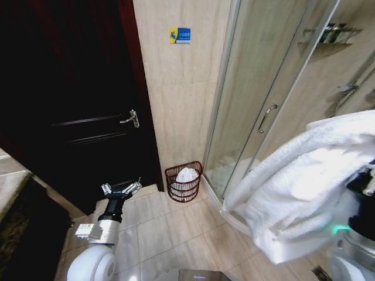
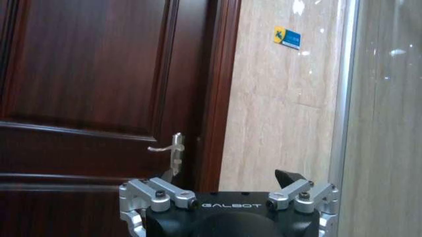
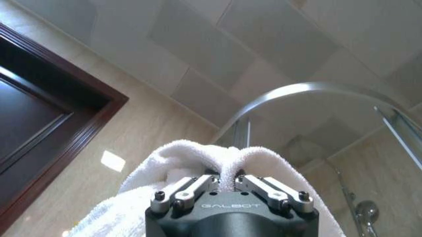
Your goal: Discard the used towel into the hamper.
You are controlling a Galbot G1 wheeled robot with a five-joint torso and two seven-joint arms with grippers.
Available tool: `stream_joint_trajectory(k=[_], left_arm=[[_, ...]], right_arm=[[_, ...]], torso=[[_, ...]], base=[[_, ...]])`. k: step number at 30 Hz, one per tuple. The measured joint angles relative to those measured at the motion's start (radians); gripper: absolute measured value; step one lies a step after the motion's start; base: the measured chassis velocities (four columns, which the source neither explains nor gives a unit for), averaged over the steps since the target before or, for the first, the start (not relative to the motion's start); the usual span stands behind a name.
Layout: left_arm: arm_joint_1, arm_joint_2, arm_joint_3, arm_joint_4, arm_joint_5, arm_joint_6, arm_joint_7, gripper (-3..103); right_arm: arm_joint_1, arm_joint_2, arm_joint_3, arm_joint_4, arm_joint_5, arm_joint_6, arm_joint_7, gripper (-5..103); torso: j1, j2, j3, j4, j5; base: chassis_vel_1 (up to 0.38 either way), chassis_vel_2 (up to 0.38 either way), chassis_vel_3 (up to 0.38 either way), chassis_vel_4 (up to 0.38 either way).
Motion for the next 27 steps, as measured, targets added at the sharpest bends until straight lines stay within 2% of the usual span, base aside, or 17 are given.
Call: stream_joint_trajectory(k=[13,27], left_arm=[[0.000,0.000,0.000,0.000,0.000,0.000,0.000,100],[0.000,0.000,0.000,0.000,0.000,0.000,0.000,100]], right_arm=[[0.005,-0.007,-0.012,0.002,0.010,0.003,0.004,8],[0.022,-0.029,-0.026,-0.017,0.015,0.002,-0.006,8]], torso=[[0.000,0.000,0.000,0.0000,-0.0004],[-0.007,-0.016,-0.008,0.0001,0.0001]], base=[[0.056,0.069,-0.065,-0.056],[0.019,0.018,0.016,0.019]])
